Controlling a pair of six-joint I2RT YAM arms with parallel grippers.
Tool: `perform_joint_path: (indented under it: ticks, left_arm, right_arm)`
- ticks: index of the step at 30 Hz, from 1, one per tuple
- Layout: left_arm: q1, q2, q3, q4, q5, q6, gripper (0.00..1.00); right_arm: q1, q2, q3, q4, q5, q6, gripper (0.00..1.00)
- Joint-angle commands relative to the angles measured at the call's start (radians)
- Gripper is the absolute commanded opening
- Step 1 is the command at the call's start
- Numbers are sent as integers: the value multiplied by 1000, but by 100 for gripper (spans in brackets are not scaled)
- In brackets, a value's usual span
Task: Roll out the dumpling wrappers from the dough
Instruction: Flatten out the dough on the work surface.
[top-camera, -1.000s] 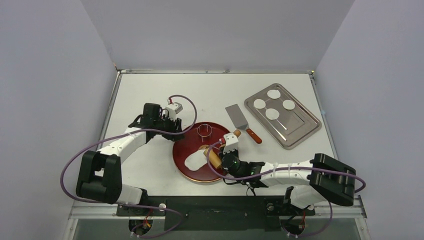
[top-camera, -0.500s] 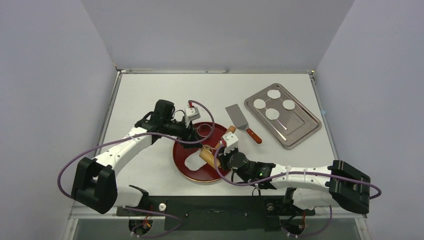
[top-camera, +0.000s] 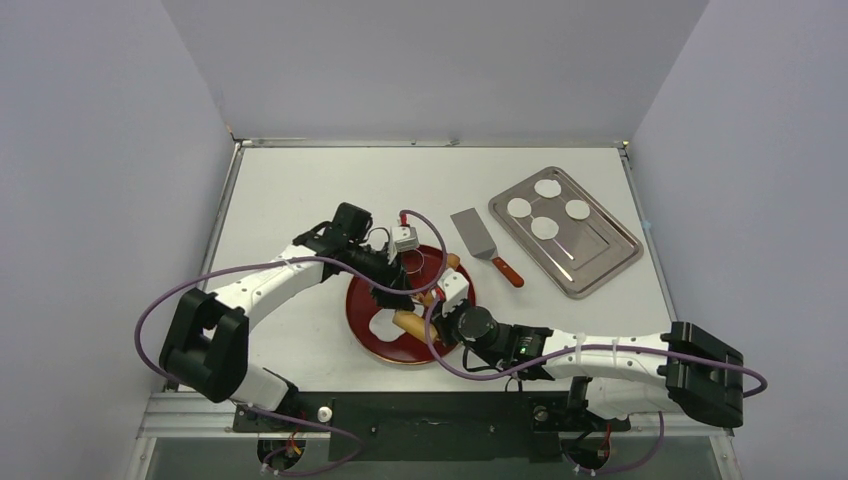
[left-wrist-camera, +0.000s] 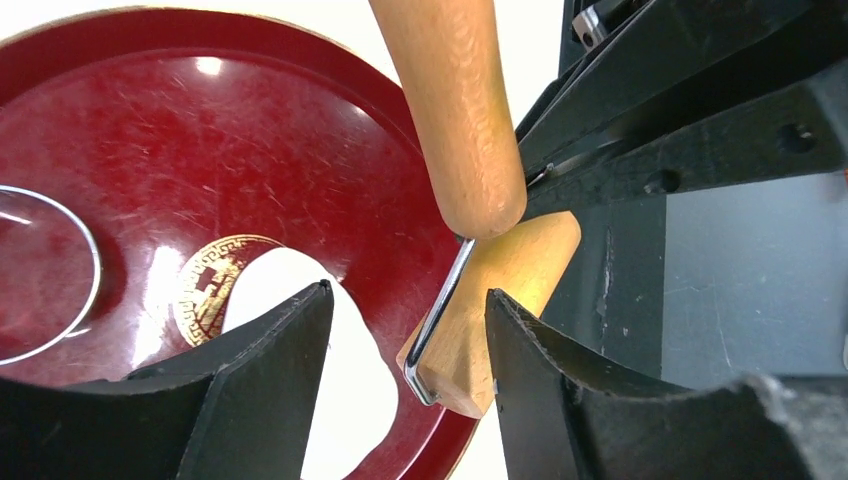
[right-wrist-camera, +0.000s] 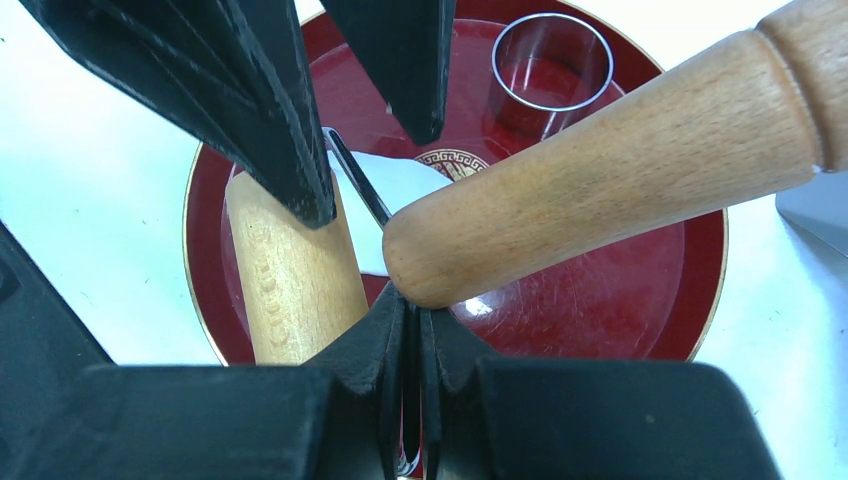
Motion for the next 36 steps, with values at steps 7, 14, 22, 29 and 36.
perform_joint_path:
  ticks: [7,14,22,29,36]
  left_arm:
    - [-62,35,26,-7,28,32,18]
    - [-63,21,9,27,26,18,0]
    - [-63,11,-49,137,3,19,0]
    - [-63,24,-80,192,-5,41,0]
    - [-63,-46,-112,214,73,108,0]
  right_arm:
    - [4,-52,45,88,2,-25,0]
    - [-8,-68,31,92,3,-3,0]
    - [-86,-57,-22,157,-87,111,56]
    - [-171,-22,-67,216,-222,223,82]
    - [-319,-101,-210,438,-393,332,87]
